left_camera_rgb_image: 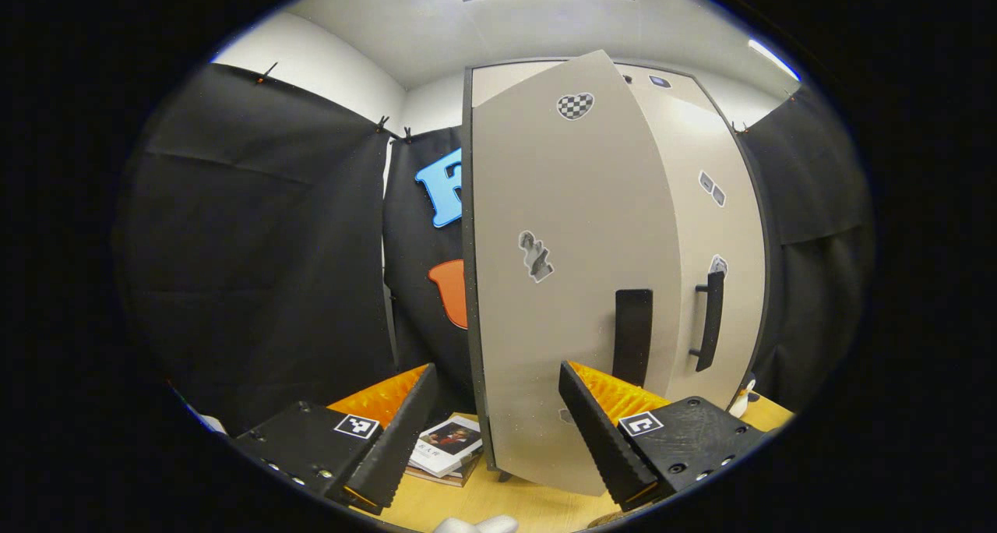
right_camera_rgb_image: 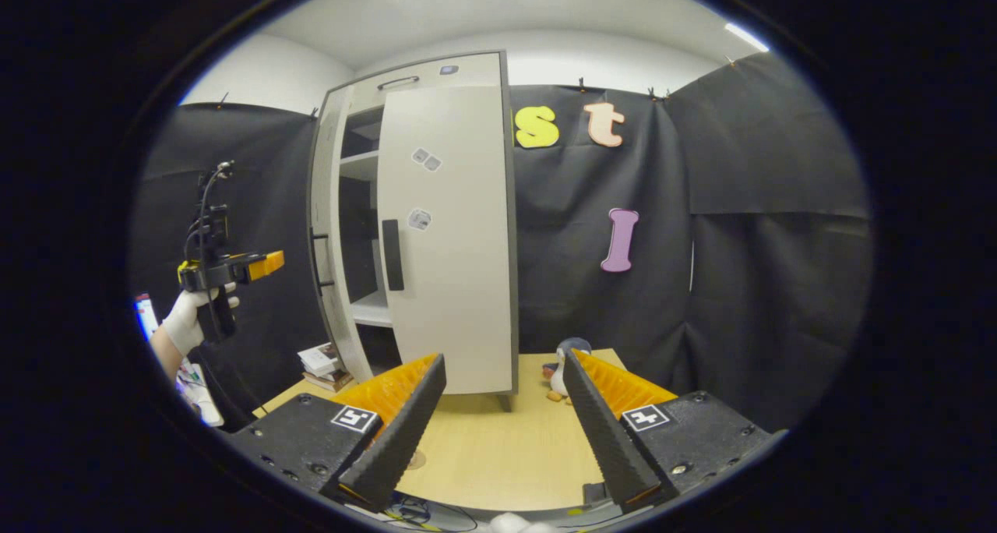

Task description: Grasp the bottle in the cabinet with the left hand and place it on the coaster, then close the right door with the right hand and the left door with the left hand.

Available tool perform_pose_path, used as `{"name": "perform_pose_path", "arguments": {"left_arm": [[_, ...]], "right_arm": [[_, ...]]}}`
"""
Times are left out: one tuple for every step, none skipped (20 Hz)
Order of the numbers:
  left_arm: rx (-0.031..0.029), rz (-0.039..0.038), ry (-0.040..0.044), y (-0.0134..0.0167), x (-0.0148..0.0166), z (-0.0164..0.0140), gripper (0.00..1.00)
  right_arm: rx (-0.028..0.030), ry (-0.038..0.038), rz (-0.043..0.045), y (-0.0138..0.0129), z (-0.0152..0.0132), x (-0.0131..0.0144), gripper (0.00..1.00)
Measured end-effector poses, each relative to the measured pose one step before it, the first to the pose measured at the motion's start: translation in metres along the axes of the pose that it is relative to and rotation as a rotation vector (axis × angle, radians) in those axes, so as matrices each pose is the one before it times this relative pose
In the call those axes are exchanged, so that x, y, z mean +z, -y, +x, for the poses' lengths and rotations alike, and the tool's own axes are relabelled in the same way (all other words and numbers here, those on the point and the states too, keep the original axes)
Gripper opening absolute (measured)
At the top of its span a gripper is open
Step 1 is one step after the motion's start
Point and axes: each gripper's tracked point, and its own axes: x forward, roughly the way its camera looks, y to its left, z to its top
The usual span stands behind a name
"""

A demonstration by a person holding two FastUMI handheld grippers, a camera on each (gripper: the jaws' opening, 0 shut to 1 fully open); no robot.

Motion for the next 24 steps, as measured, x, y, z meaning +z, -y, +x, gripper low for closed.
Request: {"name": "perform_pose_path", "arguments": {"left_arm": [[-0.00002, 0.00360, -0.00398, -0.00053, -0.00076, -0.00311, 0.96], [-0.00477, 0.00353, -0.00346, 0.00041, -0.00029, -0.00284, 0.95], [-0.00676, 0.00224, -0.00255, 0.00093, 0.00027, -0.00309, 0.95], [-0.00695, 0.00002, -0.00196, 0.00102, 0.00055, -0.00335, 0.96], [-0.01343, -0.00165, -0.00253, 0.00375, 0.00037, -0.00401, 0.96], [-0.01543, -0.00130, 0.00223, 0.00441, 0.00182, -0.00393, 0.96], [-0.01181, 0.00059, 0.00176, 0.00385, 0.00252, -0.00543, 0.96], [-0.01209, 0.00217, 0.00098, 0.00307, 0.00192, -0.00457, 0.96], [-0.01054, 0.00226, 0.00372, 0.00342, 0.00299, -0.00444, 0.96], [-0.01115, 0.00142, 0.00289, 0.00383, 0.00292, -0.00530, 0.96], [-0.01056, 0.00165, 0.00603, 0.00350, 0.00310, -0.00451, 0.96], [-0.00967, 0.00258, 0.00433, 0.00345, 0.00276, -0.00492, 0.96], [-0.00799, 0.00434, 0.00591, 0.00349, 0.00318, -0.00359, 0.95], [-0.00866, 0.00296, 0.00576, 0.00422, 0.00314, -0.00481, 0.96], [-0.01414, 0.00102, -0.00009, 0.00507, 0.00154, -0.00466, 0.96], [-0.01289, -0.00041, -0.00160, 0.00443, 0.00042, -0.00514, 0.96], [-0.00724, 0.00368, 0.00608, 0.00273, 0.00201, -0.00622, 0.96], [0.00035, 0.01027, 0.00721, 0.00121, 0.00072, -0.00497, 0.96], [-0.00016, 0.01281, 0.00277, 0.00122, -0.00052, -0.00441, 0.95], [-0.00117, 0.00905, -0.00314, 0.00052, -0.00179, -0.00495, 0.95], [-0.00073, 0.00398, -0.00517, 0.00170, -0.00265, -0.00664, 0.95], [-0.00122, 0.00140, -0.00504, 0.00181, -0.00314, -0.00600, 0.95], [-0.00075, 0.00360, -0.00622, 0.00080, -0.00388, -0.00574, 0.95], [0.00500, 0.00196, -0.00593, -0.00026, -0.00419, -0.00518, 0.95]], "right_arm": [[0.00144, 0.00031, 0.00068, 0.00086, 0.00035, -0.00049, 0.99], [0.00479, 0.00490, 0.00006, -0.00080, 0.00021, 0.00184, 0.99], [0.00123, 0.00307, -0.00156, 0.00107, 0.00106, -0.00027, 0.99], [0.00461, 0.00229, -0.00165, 0.00018, -0.00015, -0.00065, 0.99], [0.00213, 0.00562, 0.00094, 0.00021, 0.00035, 0.00066, 0.99], [0.00525, 0.00455, 0.00166, 0.00071, -0.00019, -0.00051, 0.99], [0.00726, 0.00276, 0.00284, -0.00031, 0.00015, 0.00000, 0.99], [0.00718, 0.00256, 0.00138, -0.00008, 0.00018, -0.00015, 0.99], [0.00571, 0.00567, -0.00125, 0.00181, 0.00008, 0.00012, 0.99], [0.00471, 0.00747, -0.00321, 0.00079, 0.00013, -0.00020, 0.99], [-0.00053, 0.00472, -0.00283, 0.00075, -0.00063, 0.00027, 0.99], [0.00259, 0.00583, -0.00134, 0.00031, -0.00053, -0.00067, 0.99], [0.00119, 0.00480, 0.00246, 0.00017, -0.00029, 0.00024, 0.99], [0.00358, 0.00327, 0.00284, -0.00028, -0.00002, -0.00039, 0.99], [0.00172, 0.00470, 0.00108, 0.00131, 0.00009, 0.00019, 0.99], [-0.00024, 0.00515, 0.00048, 0.00066, -0.00007, 0.00063, 0.99], [0.00099, 0.00296, -0.00021, 0.00045, -0.00024, -0.00084, 0.99], [-0.00138, 0.00293, 0.00093, 0.00035, -0.00067, 0.00036, 0.99], [-0.00061, 0.00413, 0.00224, 0.00024, 0.00044, -0.00020, 0.99], [-0.00175, 0.00450, 0.00073, 0.00018, -0.00020, 0.00020, 0.99], [-0.00259, 0.00353, -0.00133, 0.00050, -0.00041, 0.00012, 0.99], [-0.00088, 0.00376, -0.00177, -0.00014, -0.00057, 0.00000, 0.99], [-0.00053, 0.00194, 0.00048, 0.00021, 0.00088, -0.00010, 0.99], [0.00013, -0.00166, 0.00043, -0.00003, -0.00032, -0.00067, 0.99]]}}
